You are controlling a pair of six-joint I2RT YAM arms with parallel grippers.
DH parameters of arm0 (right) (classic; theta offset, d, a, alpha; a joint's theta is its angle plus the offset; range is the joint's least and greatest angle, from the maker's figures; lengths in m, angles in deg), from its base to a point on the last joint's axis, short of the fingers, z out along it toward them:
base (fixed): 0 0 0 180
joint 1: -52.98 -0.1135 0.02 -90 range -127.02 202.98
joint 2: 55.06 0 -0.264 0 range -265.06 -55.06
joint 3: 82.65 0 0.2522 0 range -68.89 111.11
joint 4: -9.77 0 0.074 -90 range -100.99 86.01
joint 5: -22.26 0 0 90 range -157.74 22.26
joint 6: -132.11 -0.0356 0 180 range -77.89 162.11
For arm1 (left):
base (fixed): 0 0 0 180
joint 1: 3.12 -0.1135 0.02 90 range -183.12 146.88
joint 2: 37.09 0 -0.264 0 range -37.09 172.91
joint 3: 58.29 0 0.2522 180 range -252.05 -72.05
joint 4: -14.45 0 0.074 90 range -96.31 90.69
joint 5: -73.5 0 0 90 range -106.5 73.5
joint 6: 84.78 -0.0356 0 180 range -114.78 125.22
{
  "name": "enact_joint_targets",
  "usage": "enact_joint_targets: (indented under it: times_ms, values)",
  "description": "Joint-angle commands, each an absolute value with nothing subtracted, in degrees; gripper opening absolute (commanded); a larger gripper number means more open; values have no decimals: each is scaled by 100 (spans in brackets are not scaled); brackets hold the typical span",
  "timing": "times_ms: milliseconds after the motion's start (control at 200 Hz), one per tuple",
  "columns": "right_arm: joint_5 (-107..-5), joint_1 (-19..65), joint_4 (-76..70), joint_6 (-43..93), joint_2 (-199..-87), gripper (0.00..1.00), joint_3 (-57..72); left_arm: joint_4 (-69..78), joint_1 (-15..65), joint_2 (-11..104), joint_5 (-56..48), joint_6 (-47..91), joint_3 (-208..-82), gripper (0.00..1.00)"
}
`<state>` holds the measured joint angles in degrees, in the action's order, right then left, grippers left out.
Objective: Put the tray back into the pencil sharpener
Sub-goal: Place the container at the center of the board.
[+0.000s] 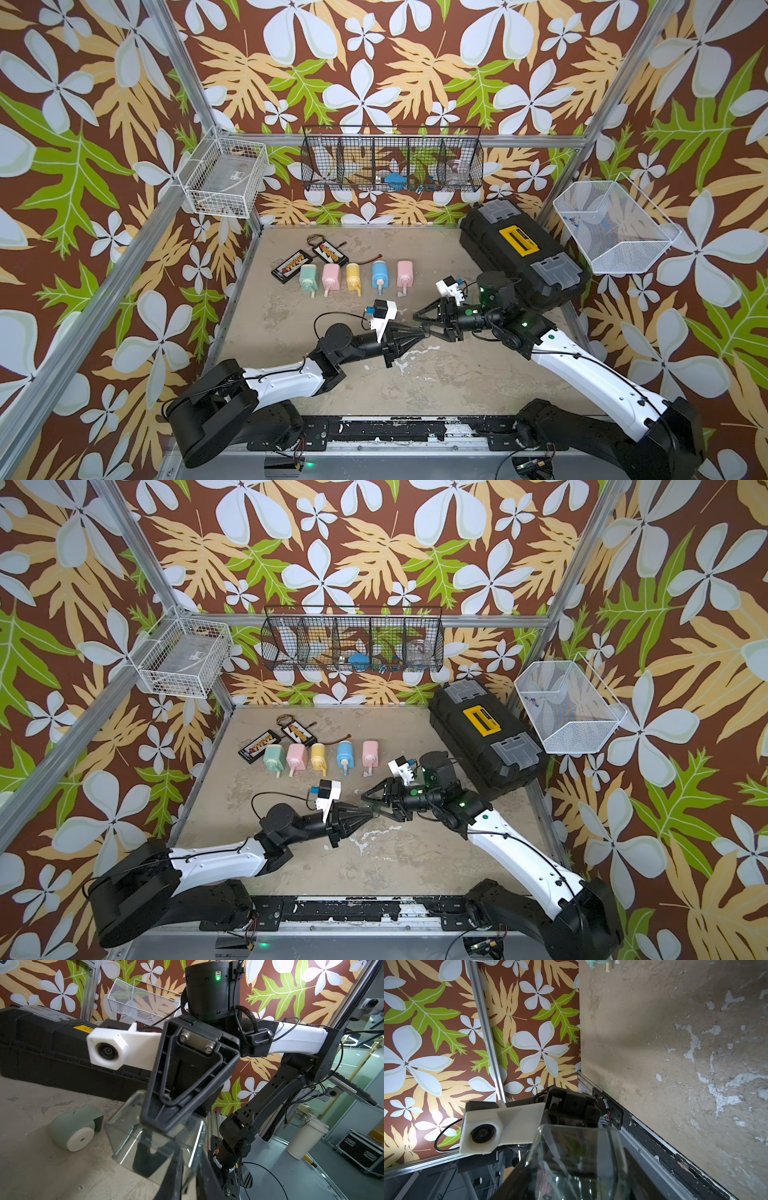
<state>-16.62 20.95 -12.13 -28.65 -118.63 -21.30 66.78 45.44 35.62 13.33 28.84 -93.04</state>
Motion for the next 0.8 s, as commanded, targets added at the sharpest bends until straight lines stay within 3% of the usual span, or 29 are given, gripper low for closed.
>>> enact_joint_targets:
  times_ms: [0,110,205,280,415,616,796]
  values:
    - [-1665,2072,-935,-2873,-11852,51,-2158,6934,4548,3608,1502,2904,-9373,4]
    - [-1703,2072,-944,-2847,-11825,59,-2173,6931,4542,3613,1531,2873,-9393,0]
    - [-1877,2073,-1077,-2742,-11758,85,-2156,6832,4543,3539,1364,2836,-9376,0]
    - [-2101,2085,-1268,-2604,-11667,100,-2135,6577,4546,3456,1248,2770,-9383,0]
    - [-2560,2389,-1687,-2371,-11347,100,-2260,5318,4547,3203,909,2521,-9556,0]
    - [-4214,3575,-3566,-1203,-10520,100,-2372,1637,4542,2802,-237,1416,-10391,0]
    - [-5473,3672,-4337,-266,-10651,99,-2398,-955,4549,3057,-787,-23,-11414,0]
